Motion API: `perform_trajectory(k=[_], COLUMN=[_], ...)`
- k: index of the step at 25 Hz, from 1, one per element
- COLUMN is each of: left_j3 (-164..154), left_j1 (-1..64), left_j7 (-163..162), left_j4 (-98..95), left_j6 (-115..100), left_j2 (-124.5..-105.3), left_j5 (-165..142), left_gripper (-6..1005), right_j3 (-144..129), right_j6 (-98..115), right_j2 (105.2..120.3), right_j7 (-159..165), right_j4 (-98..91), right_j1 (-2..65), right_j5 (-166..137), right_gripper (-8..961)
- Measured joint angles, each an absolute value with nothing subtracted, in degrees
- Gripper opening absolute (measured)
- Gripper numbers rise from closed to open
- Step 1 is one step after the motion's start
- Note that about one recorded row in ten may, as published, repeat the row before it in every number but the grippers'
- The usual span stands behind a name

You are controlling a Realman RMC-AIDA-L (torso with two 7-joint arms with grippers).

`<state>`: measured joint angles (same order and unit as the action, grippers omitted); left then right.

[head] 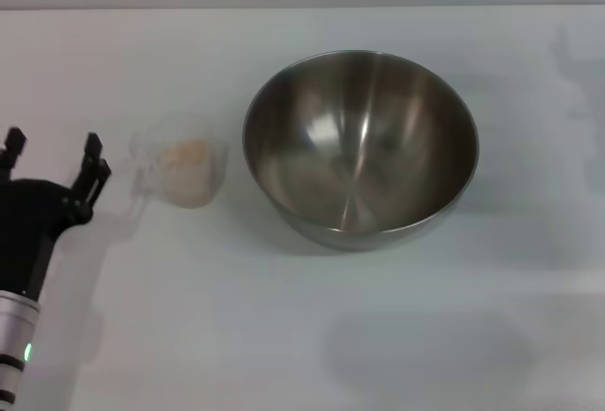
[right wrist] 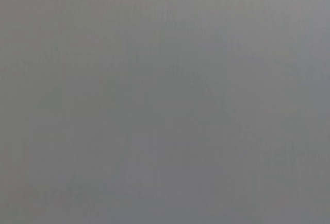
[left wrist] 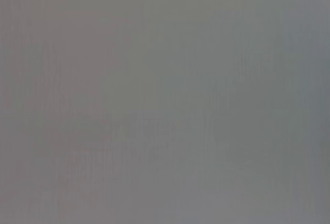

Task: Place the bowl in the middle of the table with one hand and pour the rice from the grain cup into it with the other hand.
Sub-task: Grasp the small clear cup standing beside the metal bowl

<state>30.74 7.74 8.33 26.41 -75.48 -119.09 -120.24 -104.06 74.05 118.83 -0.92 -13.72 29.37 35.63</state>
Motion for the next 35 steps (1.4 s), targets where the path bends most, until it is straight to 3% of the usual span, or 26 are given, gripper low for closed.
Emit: perform_trajectory(k=[35], left_j3=[30.79], left_j1=[13.64], left_j7=[8.53], left_j4=[25.21], left_j6=[-61.34], left_j2=[-119.18], left_j5=[-118.59], left_gripper=[841], right_j3=[-103.53], right_j6=[73.88], right_j2=[118.82], right_j7=[-0.97], right_j4=[-13.44], right_j1=[29.37], right_j5=[35.68], right_gripper=[693])
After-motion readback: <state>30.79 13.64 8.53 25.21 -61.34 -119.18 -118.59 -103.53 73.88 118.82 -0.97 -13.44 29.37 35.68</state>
